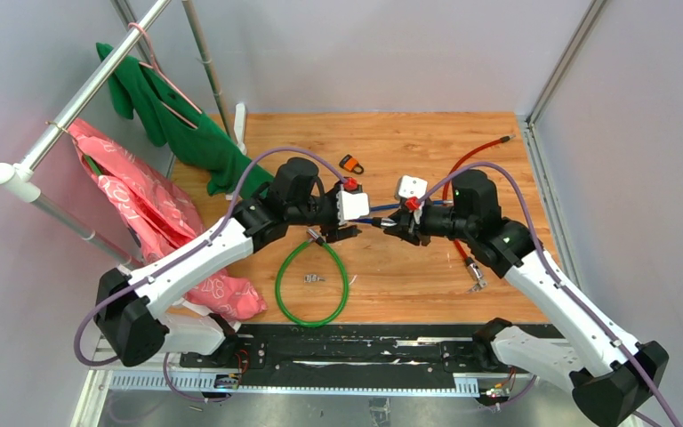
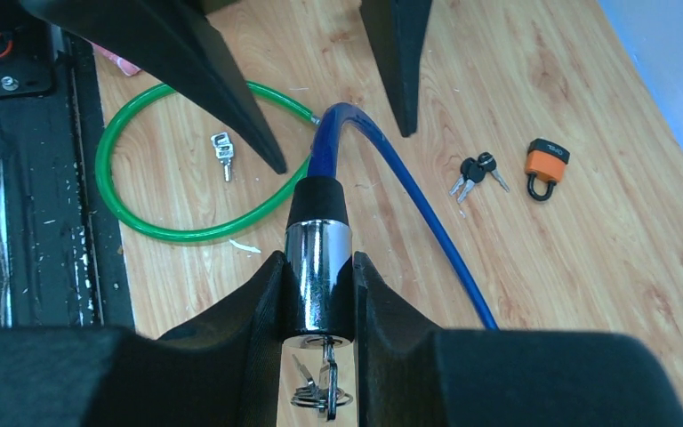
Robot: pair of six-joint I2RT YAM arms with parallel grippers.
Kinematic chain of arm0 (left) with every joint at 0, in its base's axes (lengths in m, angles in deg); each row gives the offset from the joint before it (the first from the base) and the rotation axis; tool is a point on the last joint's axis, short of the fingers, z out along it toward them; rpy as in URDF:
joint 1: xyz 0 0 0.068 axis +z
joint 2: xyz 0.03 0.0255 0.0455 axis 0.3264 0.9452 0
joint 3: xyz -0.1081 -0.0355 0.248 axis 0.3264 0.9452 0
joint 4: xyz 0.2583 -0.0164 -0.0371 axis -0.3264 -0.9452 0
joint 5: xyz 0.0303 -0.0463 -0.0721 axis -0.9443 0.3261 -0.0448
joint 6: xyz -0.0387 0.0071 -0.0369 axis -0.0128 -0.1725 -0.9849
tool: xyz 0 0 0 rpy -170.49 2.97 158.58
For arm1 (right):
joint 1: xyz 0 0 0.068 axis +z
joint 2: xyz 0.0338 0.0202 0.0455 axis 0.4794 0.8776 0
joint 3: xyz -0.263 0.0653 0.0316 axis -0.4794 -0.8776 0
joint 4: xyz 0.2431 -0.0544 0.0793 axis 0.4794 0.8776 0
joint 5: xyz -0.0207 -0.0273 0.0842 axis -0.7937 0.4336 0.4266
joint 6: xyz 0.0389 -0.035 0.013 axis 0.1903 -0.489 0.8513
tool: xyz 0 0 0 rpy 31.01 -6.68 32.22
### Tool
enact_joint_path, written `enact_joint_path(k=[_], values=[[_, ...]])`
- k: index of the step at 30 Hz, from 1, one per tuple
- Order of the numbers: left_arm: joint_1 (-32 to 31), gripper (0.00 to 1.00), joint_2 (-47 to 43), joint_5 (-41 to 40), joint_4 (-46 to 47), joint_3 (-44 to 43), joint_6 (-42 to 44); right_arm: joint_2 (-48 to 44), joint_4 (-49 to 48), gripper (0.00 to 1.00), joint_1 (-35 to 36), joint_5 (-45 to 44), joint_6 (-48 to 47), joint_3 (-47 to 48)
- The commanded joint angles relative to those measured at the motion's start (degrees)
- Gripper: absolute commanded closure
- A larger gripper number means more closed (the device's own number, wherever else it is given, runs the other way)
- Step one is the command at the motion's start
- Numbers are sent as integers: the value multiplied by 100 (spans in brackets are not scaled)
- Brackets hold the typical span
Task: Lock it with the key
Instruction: Lock the lock.
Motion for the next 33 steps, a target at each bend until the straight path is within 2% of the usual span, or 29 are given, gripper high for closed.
enact_joint_path(k=[1, 5, 9, 11, 12, 13, 15, 16, 18, 20, 21, 24, 29, 33], values=[[42, 36, 174, -133, 874, 103, -189, -40, 125, 100, -166, 535, 113, 255], [70, 69, 250, 79, 904, 68, -366, 49, 121, 100, -323, 580, 162, 311], [70, 77, 199, 404, 717, 148, -623, 160, 32, 100, -434, 597, 222, 374], [70, 89, 216, 395, 813, 178, -953, 208, -53, 100, -447, 604, 277, 437], [70, 99, 215, 341, 958, 191, -1258, 220, -163, 100, -450, 487, 400, 449], [70, 100, 201, 265, 1085, 204, -1488, 225, -315, 100, -450, 209, 648, 451], [75, 100, 177, 116, 1269, 218, -1882, 232, -513, 91, -481, -575, 1267, 525], [79, 100, 158, 96, 1336, 213, -2063, 257, -519, 81, -525, -882, 1474, 615], [79, 100, 133, 146, 1436, 224, -2378, 282, -517, 54, -611, -1406, 1877, 826], [79, 100, 110, 280, 1512, 267, -2537, 281, -516, 40, -686, -1870, 2357, 1058], [79, 100, 98, 247, 1529, 288, -2590, 260, -523, 36, -735, -1985, 2460, 1119], [79, 100, 83, 65, 1458, 271, -2660, 159, -562, 27, -846, -2088, 3039, 1172], [88, 100, 5, 34, 1325, 259, -2600, -27, -541, 25, -968, -1658, 3268, 1155], [118, 100, -8, 87, 1295, 253, -2572, -120, -496, 25, -1184, -2373, 3693, 1048]])
